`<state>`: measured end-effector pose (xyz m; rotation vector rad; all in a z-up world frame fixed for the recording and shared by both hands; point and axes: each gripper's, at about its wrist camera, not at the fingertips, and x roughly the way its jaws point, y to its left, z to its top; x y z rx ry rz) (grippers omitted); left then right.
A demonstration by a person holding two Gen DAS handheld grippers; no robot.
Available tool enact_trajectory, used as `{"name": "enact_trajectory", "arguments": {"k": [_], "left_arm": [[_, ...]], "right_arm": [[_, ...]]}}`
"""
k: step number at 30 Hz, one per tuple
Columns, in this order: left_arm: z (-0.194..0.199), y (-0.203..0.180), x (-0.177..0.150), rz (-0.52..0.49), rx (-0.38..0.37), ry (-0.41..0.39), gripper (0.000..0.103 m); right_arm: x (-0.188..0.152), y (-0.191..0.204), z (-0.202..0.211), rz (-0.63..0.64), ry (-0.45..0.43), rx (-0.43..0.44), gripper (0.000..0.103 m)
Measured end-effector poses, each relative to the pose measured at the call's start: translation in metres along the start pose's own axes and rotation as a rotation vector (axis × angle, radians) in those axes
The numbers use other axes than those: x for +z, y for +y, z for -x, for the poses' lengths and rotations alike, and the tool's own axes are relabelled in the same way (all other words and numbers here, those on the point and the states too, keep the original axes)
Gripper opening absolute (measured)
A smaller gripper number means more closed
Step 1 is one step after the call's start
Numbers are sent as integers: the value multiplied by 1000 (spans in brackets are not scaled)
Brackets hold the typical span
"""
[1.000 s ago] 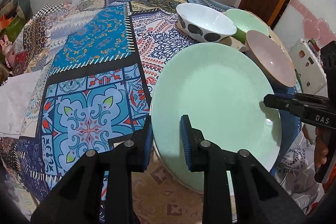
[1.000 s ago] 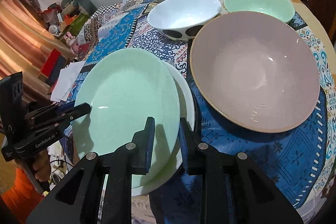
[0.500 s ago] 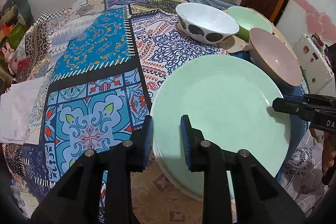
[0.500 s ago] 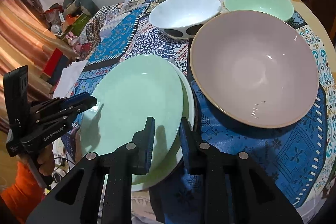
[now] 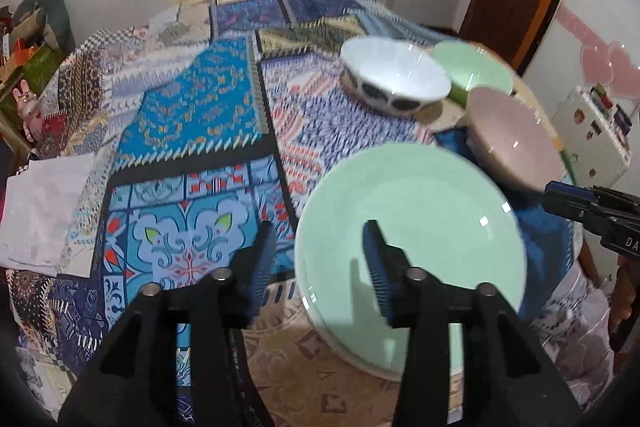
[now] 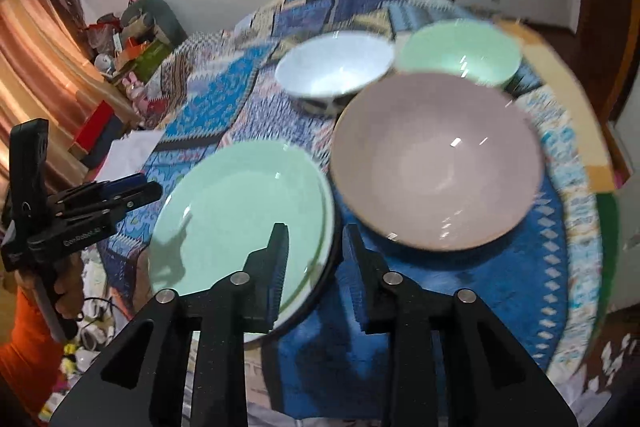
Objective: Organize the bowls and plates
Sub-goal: 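Lower the mint green plate onto the white plate and open both tools, then grasp the rim of the pink bowl with both tools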
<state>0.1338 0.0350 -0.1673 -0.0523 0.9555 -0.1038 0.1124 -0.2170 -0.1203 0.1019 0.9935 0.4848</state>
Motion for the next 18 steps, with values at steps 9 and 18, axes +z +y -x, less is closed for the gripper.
{"name": "enact_trajectory", "arguments": {"k": [9, 18], "left_arm": [[16, -49, 30, -67, -37, -86, 66], [-16, -101, 62, -111, -122, -50, 72]], "right_arm": [[15, -33, 32, -39, -134, -80, 54], [22, -69, 36, -76, -169, -156, 65]]}}
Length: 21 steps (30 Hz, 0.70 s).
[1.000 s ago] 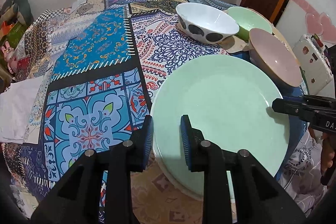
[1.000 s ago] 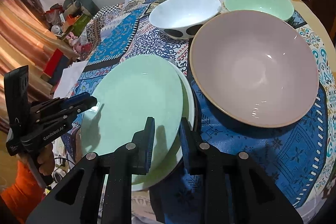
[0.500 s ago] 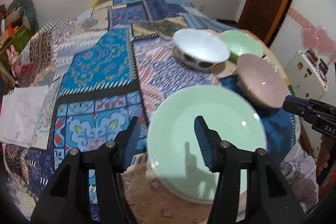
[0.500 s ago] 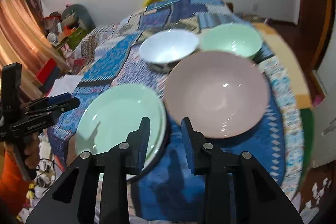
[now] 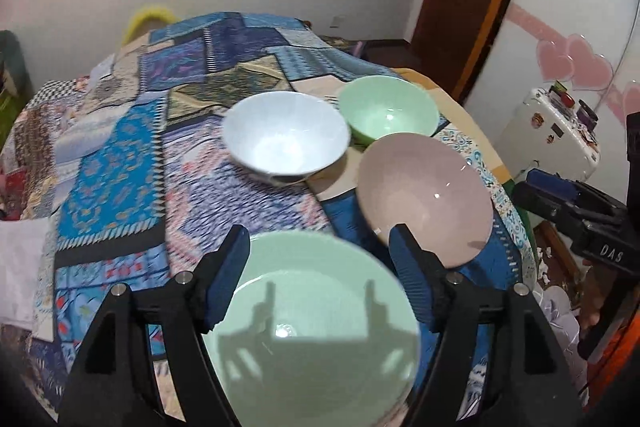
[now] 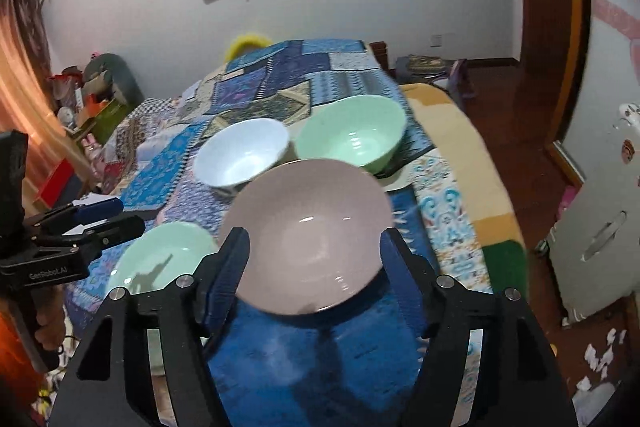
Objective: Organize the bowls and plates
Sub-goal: 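Grasp the rim of the pink bowl with both tools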
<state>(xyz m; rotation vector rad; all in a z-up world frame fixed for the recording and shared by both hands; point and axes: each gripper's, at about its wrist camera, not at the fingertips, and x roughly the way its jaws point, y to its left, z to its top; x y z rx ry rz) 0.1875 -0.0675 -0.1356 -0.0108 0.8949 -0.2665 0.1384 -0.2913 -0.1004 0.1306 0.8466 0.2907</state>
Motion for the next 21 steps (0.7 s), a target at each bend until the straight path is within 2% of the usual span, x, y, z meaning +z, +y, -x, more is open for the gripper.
{"name": "enact_trajectory", "arguments": {"k": [9, 11, 15, 19, 21], "left_arm": [[-58, -27, 19, -56, -3, 76, 72], [-71, -29, 19, -58, -23, 102, 72], [-97, -31, 20, -31, -63, 180, 58], [-115, -32, 19, -16, -82, 235, 50], [-121, -33, 19, -21, -80, 247, 50]], "right_arm": [[-3, -24, -28, -42, 44, -10, 65], [-5, -26, -34, -45, 53, -14, 65], [-10, -34, -49, -70, 85, 1, 65], [-14, -40, -59, -93, 110, 23, 65], [-17, -41, -61, -102, 120, 31, 61]]}}
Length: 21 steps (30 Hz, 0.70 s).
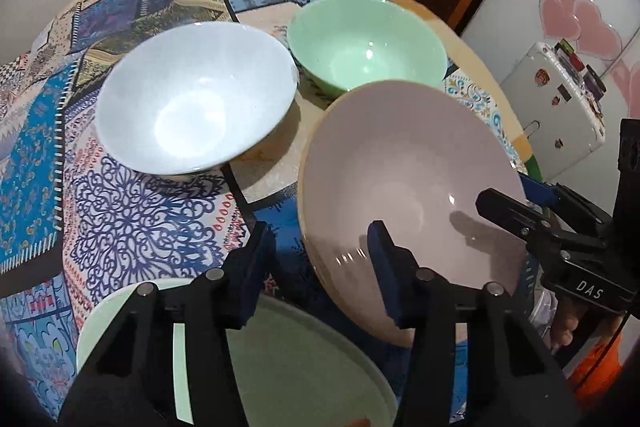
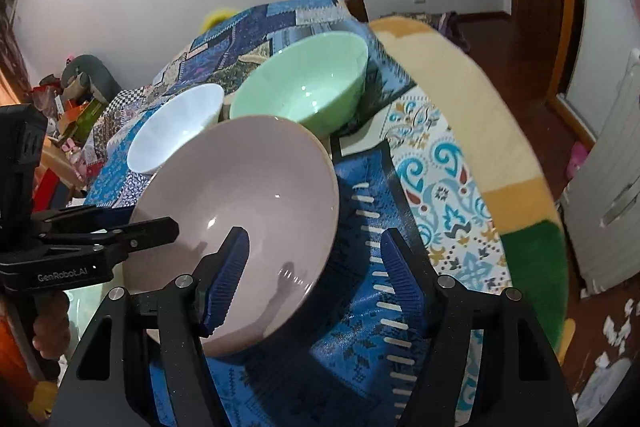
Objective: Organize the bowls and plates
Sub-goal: 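Grasp the rim of the pink bowl with both tools, then lift the pink bowl away from the mint green bowl with both tools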
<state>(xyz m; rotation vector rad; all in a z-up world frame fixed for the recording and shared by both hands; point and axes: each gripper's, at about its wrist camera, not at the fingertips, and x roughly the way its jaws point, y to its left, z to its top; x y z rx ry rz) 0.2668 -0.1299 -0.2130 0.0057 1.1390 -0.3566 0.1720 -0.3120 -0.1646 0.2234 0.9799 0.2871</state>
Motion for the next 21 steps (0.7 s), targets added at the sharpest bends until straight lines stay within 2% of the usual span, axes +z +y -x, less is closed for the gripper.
{"name": "enact_trajectory", "arguments": {"k": [3, 8, 13, 17, 21], "left_arm": [[-7, -2, 2, -8, -8, 19, 44], [-15, -3, 2, -9, -8, 35, 32], [-17, -7, 3, -27, -30, 41, 21], [-18, -10, 3, -38, -12, 36, 21], [-15, -8, 3, -16, -22, 39, 20]], "right_arm": [[-1, -1, -2, -3, 16, 23, 46], [-3, -2, -6, -20, 32, 51, 39], [-4, 0, -9, -22, 51, 77, 22], [-4, 2, -9, -14, 38, 41, 20], [-1, 0, -6, -42, 38, 51, 19]]}}
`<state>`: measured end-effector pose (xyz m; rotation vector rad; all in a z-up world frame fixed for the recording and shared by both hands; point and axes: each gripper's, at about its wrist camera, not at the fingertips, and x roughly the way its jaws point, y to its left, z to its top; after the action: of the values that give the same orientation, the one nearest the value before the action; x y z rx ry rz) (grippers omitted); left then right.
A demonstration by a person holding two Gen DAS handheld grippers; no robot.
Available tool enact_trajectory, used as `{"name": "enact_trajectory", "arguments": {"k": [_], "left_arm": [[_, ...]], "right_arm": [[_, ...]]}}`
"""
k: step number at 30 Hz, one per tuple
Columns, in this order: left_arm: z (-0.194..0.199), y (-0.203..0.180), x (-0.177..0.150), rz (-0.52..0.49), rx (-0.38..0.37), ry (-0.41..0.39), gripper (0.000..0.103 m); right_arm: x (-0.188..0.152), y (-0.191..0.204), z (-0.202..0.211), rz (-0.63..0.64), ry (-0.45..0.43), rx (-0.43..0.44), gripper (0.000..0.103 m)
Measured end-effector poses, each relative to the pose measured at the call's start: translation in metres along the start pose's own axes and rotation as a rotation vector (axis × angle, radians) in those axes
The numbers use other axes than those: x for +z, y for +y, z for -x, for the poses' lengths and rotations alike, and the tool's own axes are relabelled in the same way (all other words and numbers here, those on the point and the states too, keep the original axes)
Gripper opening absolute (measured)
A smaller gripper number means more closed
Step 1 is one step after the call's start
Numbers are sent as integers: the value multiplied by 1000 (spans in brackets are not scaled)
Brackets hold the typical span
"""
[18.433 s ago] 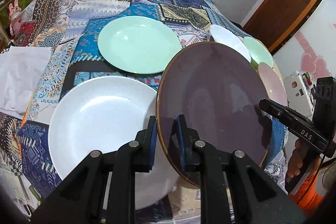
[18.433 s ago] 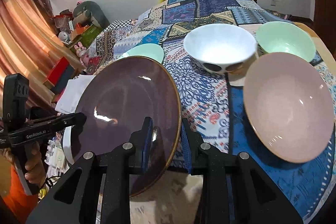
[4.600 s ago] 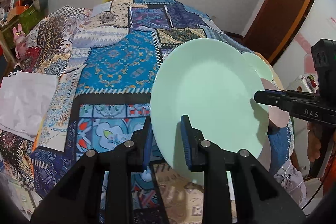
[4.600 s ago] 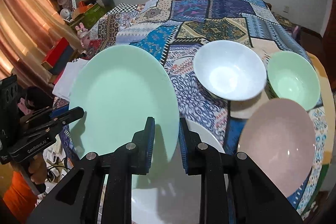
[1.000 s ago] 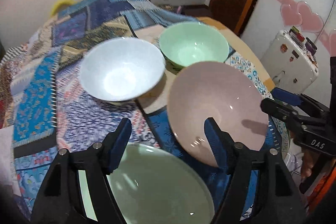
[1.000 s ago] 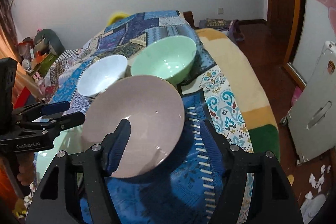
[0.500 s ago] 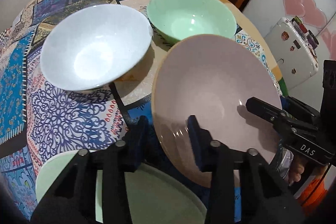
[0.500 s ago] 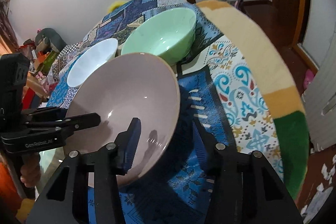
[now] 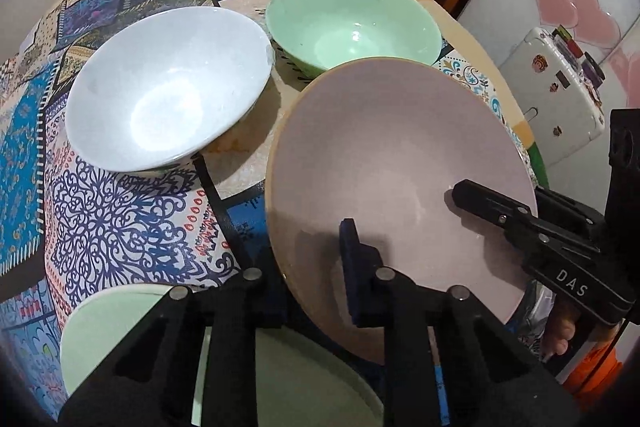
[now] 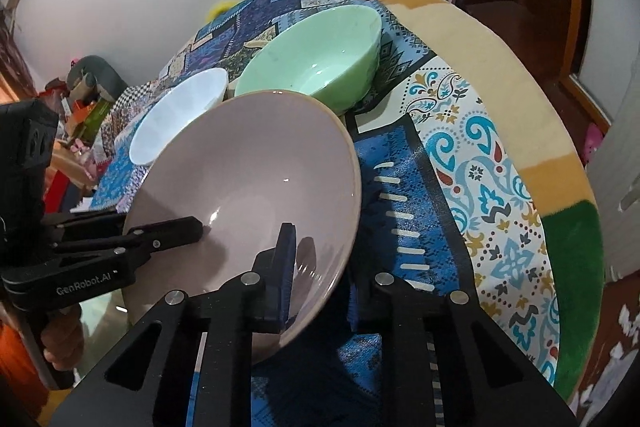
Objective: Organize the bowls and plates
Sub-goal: 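Lift the pink bowl away from the mint green bowl with both tools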
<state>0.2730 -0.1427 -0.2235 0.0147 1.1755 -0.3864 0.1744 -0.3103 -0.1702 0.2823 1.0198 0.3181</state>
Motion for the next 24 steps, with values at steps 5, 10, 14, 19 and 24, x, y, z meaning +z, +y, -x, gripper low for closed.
{"name": "enact_trajectory", "arguments": {"k": [5, 10, 14, 19, 24], "left_arm": [[14, -7, -7, -37, 11, -36, 20], [33, -8, -12, -30, 8, -83, 20], [50, -10, -16, -31, 3, -111, 20], [76, -6, -24, -11, 0, -153, 20], [99, 4, -32, 11, 10, -193, 20]], "right_arm": [[0, 1, 8, -13, -8, 5, 19], [0, 11, 18, 4, -36, -4, 19], [3, 20, 30, 15, -65, 3, 19], [5, 35, 38, 41, -86, 13, 19], [7, 55, 39, 69, -102, 32, 19]]}}
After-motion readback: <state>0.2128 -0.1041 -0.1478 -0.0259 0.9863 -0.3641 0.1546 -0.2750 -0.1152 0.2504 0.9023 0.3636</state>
